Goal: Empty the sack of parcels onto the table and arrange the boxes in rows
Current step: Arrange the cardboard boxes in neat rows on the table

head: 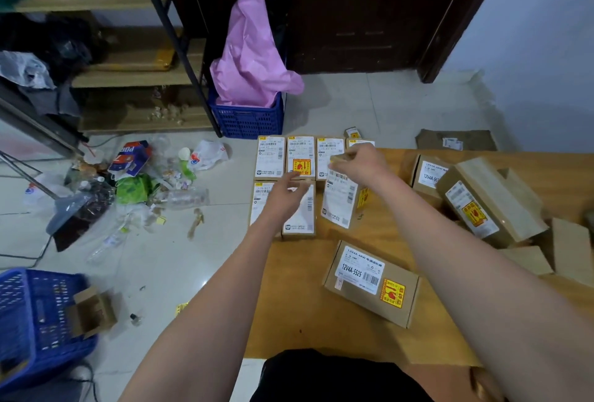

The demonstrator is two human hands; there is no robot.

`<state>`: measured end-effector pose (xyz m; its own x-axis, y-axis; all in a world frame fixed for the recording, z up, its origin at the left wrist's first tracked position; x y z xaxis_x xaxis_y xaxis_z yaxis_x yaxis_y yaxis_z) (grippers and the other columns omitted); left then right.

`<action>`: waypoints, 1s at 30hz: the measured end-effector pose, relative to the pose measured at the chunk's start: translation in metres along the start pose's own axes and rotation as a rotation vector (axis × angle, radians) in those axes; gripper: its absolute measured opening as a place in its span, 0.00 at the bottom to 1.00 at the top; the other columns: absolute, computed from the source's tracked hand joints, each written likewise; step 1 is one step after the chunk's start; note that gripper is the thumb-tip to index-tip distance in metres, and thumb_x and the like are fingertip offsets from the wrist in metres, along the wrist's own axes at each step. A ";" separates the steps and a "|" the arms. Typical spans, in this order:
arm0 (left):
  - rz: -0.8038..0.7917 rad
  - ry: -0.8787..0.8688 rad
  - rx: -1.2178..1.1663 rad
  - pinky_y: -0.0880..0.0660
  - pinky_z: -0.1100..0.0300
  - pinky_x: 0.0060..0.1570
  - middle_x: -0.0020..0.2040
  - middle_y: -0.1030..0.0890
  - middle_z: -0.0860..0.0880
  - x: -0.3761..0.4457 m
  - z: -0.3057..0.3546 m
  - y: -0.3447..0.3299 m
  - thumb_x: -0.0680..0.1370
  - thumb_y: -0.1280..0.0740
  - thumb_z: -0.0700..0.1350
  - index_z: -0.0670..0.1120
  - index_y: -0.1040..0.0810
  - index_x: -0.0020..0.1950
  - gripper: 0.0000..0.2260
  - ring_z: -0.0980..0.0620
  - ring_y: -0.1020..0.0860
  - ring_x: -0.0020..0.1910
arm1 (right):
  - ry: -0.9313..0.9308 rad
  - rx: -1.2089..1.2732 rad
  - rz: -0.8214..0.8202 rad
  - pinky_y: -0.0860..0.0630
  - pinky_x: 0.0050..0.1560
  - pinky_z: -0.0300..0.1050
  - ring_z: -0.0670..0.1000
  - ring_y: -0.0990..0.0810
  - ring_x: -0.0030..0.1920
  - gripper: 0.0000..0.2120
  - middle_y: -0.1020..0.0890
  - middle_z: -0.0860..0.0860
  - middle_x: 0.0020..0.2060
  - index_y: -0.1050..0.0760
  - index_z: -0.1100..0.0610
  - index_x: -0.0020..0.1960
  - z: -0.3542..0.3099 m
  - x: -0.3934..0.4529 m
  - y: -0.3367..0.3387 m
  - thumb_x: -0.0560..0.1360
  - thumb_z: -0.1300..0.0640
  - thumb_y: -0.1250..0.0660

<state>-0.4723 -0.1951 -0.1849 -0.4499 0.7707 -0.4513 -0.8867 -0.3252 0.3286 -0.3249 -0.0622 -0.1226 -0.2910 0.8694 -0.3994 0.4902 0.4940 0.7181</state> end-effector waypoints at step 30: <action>0.237 0.147 0.511 0.37 0.41 0.71 0.76 0.39 0.42 -0.002 -0.060 0.025 0.79 0.34 0.47 0.53 0.37 0.76 0.26 0.38 0.43 0.74 | -0.461 0.408 -0.193 0.21 0.56 0.55 0.59 0.19 0.57 0.16 0.19 0.59 0.60 0.26 0.61 0.64 0.085 -0.010 -0.064 0.79 0.55 0.33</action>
<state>-0.4996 -0.2379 -0.2259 -0.6719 0.6134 -0.4150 -0.6126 -0.1454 0.7769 -0.2834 -0.1021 -0.2132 -0.0671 0.6358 -0.7689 0.7636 0.5287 0.3705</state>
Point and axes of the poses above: each hand's wrist, its own x-axis towards the middle knuckle, its own y-axis out of the back of the hand, z = x × y, the point moved 8 cm from there along x, towards the middle knuckle
